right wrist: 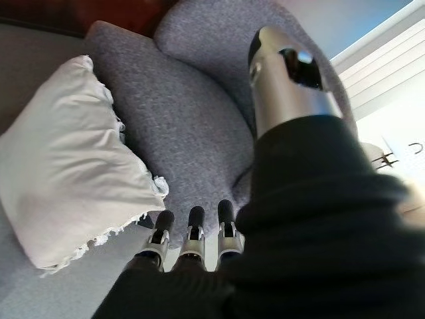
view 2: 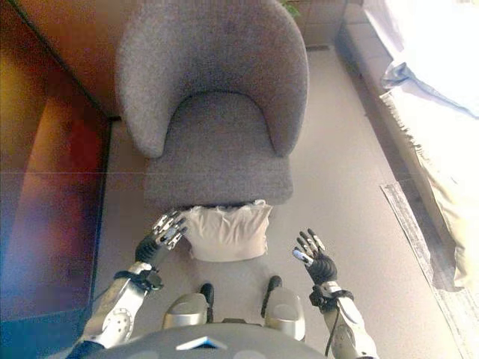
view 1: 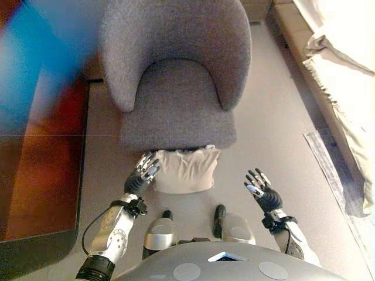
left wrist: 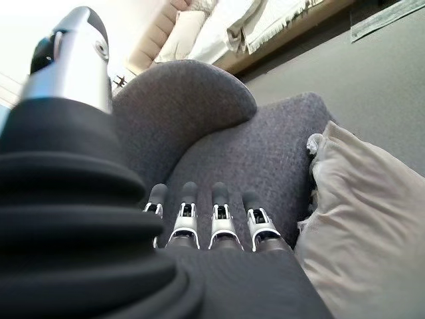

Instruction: Pick up the cushion and take it to the sofa

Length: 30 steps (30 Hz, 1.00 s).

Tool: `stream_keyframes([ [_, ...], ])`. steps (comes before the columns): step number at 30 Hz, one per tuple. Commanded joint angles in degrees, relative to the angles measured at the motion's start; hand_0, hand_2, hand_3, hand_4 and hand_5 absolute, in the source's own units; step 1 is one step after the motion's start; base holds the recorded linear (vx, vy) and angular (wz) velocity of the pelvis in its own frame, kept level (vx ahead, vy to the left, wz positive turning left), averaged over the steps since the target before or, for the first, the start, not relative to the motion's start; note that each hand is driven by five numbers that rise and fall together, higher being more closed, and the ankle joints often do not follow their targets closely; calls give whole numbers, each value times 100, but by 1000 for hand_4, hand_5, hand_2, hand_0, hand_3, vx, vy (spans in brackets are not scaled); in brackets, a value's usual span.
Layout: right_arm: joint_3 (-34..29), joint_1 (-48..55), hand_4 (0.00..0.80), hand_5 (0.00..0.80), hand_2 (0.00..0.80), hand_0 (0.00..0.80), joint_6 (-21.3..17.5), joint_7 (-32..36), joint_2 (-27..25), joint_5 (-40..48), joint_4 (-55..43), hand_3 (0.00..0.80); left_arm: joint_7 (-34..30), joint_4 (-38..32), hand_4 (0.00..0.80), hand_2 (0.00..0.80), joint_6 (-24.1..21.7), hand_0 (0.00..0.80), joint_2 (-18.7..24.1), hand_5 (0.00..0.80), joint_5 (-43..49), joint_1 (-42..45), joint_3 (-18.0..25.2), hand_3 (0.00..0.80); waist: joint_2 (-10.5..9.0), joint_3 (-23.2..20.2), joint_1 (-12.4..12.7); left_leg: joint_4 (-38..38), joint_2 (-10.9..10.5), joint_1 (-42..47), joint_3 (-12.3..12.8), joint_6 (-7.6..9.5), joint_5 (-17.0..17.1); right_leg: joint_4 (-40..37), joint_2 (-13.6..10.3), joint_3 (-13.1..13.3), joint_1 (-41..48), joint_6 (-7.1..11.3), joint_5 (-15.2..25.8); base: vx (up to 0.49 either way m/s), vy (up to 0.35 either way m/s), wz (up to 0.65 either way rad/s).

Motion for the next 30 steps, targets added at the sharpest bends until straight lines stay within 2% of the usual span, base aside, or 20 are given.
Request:
stream_keyframes([
  [1,166,-94,0,0,0,0,-140,-11,143,-185,-217,0,190,-359,0,0,-121,0,269,0,638,93,129,0,-240,-27,235,769,-131,-957,84,493,-95,514,-965,-388,396,524,347,16,-51,-45],
  [3,233,-174,0,0,0,0,-170,-10,140,-282,-157,0,381,-319,0,0,-130,0,321,0,779,23,147,0,-284,1,270,933,-110,-1015,81,474,-248,633,-1079,-369,308,556,505,27,-112,-55],
  [4,336,-319,0,0,0,0,-159,-1,151,-392,-118,0,656,-273,0,0,-148,0,383,0,894,-146,153,0,-338,78,272,1064,-47,-1144,155,479,-203,484,-1180,-400,162,526,751,-5,-204,-42],
  [6,420,-591,0,0,0,0,-130,39,135,-461,-49,0,888,-157,0,0,-225,0,482,0,1003,-446,173,0,-429,186,271,1309,79,-1304,153,380,-308,58,-1225,-393,62,578,905,-122,-291,-6],
  [9,616,-1212,0,0,0,0,-129,-34,74,-374,11,0,1204,-39,0,0,-400,0,703,0,1050,-1062,81,0,-584,515,170,1627,292,-1668,11,191,-427,-552,-1229,-193,-441,757,1370,-181,-371,-15],
  [10,658,-1291,0,0,0,0,-121,-29,42,-315,48,0,1203,-26,0,0,-383,0,788,0,1045,-1165,84,0,-573,556,176,1698,428,-1775,-29,148,-396,-571,-1113,-241,-391,754,1159,-47,-276,-29],
  [12,719,-1418,0,0,0,0,-26,-177,-3,-454,67,0,1425,52,0,0,-365,0,746,0,1177,-1294,20,0,-584,585,201,1836,565,-1882,-107,67,-380,-619,-1071,-294,-326,756,1160,-1,-237,-16],
  [13,765,-1411,0,0,0,0,9,-167,-57,-400,18,0,1467,57,0,0,-306,0,746,0,1076,-1309,13,0,-595,549,208,1636,614,-1792,-121,-10,-232,-606,-1048,-405,-262,779,1115,54,-132,-2],
  [18,672,-1123,0,0,0,0,10,-106,-130,-361,-135,0,1432,103,0,0,-328,0,585,0,1268,-998,30,0,-547,339,192,835,655,-1274,-70,-96,130,-864,-916,-486,92,794,1019,97,-29,4],
  [22,567,-971,0,0,0,0,-178,183,-43,-160,-183,0,1009,171,0,0,-371,0,360,0,1251,-803,42,0,-436,62,171,232,656,-861,-5,-107,329,-979,-866,-533,264,817,971,51,11,9],
  [25,576,-904,0,0,0,0,-107,661,17,408,-482,0,342,146,0,0,-243,0,245,0,826,-802,-7,0,-310,-139,91,-326,644,-460,114,-106,523,-1068,-797,-531,449,834,895,38,34,9],
  [28,436,-812,0,0,0,0,529,2469,443,2465,-757,0,-1496,-240,0,0,820,0,-116,0,-1389,-836,68,0,-167,-270,39,-765,574,-143,284,-101,638,-1303,-698,-639,684,790,863,23,47,11],
  [30,367,-909,0,0,0,0,756,3353,668,3115,-634,0,-2345,-485,0,0,1241,0,-364,0,-2233,-806,-42,0,-110,-360,32,-857,519,-106,338,-108,636,-1471,-666,-717,713,785,935,-19,25,15],
])
